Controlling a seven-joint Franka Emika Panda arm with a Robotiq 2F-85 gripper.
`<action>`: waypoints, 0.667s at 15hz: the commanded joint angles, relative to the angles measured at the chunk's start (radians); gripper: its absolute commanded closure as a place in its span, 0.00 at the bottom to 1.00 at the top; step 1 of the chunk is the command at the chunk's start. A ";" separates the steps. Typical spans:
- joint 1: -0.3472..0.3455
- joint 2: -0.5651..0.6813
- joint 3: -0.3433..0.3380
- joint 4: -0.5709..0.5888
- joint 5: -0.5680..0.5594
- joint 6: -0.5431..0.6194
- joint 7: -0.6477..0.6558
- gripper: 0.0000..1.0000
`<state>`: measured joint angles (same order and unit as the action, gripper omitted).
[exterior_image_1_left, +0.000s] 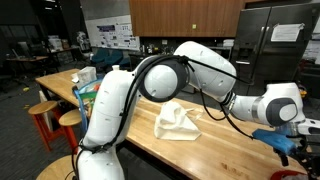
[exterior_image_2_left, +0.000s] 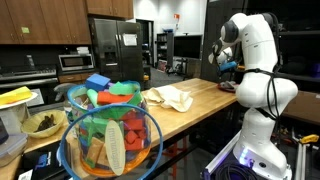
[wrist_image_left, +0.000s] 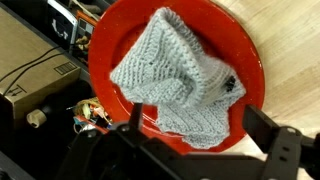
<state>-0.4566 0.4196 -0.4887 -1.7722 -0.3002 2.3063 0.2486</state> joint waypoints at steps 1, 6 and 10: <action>0.025 -0.009 -0.023 -0.041 -0.039 0.039 0.042 0.00; 0.014 0.004 -0.009 -0.023 -0.020 0.020 0.017 0.00; 0.016 0.006 -0.008 -0.022 -0.019 0.015 0.020 0.00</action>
<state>-0.4457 0.4195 -0.4945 -1.8017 -0.3263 2.3302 0.2691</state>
